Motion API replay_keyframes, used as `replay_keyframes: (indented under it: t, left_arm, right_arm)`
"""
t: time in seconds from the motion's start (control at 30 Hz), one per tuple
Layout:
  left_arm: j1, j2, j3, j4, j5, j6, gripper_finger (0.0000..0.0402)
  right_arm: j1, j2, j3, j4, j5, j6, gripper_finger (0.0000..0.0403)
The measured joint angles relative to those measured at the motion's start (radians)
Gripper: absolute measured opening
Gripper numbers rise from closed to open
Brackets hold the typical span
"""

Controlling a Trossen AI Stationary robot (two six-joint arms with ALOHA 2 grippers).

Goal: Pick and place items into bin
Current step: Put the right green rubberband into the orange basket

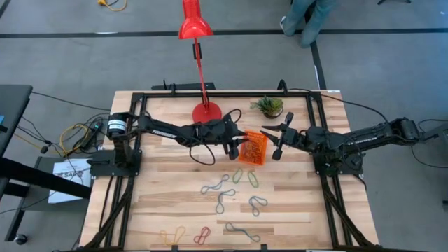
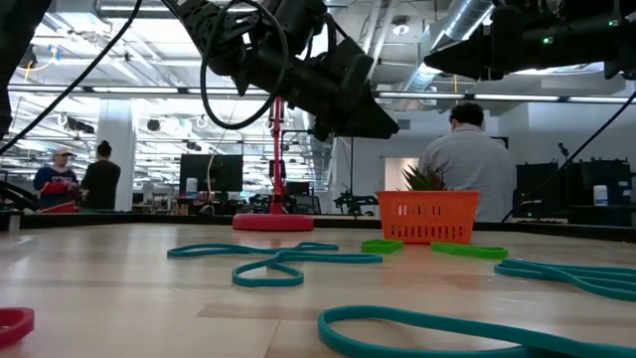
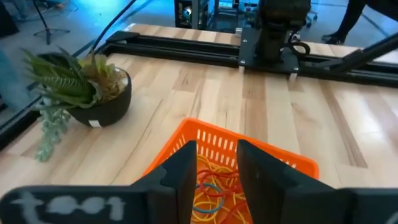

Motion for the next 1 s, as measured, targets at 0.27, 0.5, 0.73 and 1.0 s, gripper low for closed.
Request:
replay_keyframes:
  t: [0.27, 0.5, 0.73, 1.0]
  left_arm:
    - [0.000, -0.099, 0.000, -0.088, 0.035, -0.030, 0.0105]
    - [-0.016, -0.288, 0.000, -0.395, -0.070, 0.044, 0.0105]
    - [-0.087, -0.523, 0.000, -0.682, -0.199, 0.070, 0.0105]
    - [-0.226, -0.657, 0.000, -0.889, -0.408, -0.041, 0.0105]
  right_arm:
    - [0.004, 0.000, 0.000, -0.048, -0.003, 0.004, 0.0070]
    - [0.067, 0.000, 0.000, -0.054, -0.010, 0.077, 0.0070]
    - [0.207, 0.000, 0.057, -0.241, 0.025, 0.192, 0.0070]
    - [0.359, 0.139, 0.337, -0.739, 0.078, 0.532, 0.0070]
